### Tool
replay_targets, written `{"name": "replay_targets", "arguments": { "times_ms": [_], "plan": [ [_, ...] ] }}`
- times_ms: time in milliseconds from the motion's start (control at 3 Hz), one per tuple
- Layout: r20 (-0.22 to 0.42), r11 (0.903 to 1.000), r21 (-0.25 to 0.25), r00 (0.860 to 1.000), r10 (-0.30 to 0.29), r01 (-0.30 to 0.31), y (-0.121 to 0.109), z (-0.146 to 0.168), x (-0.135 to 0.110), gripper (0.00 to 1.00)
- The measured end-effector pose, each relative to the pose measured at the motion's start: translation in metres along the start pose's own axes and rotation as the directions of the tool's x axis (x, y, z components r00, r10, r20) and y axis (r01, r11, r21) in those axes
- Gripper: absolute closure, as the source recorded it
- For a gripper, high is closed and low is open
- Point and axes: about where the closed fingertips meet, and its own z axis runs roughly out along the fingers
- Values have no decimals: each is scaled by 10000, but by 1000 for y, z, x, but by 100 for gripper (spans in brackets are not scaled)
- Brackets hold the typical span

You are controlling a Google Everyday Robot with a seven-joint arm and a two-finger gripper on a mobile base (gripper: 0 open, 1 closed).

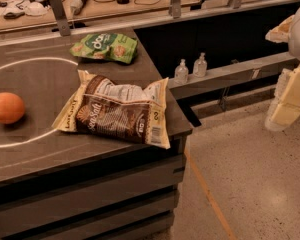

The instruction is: Move green rice chip bag near brown chip bag

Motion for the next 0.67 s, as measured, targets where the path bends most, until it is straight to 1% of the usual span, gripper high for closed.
{"name": "replay_targets", "arguments": {
  "times_ms": [333, 667],
  "plan": [
    [1, 10000, 2, 10000, 0, 0, 0, 0, 0, 0],
    [157, 9999, 42, 9998, -140, 139, -10, 6, -7, 0]
  ]
}}
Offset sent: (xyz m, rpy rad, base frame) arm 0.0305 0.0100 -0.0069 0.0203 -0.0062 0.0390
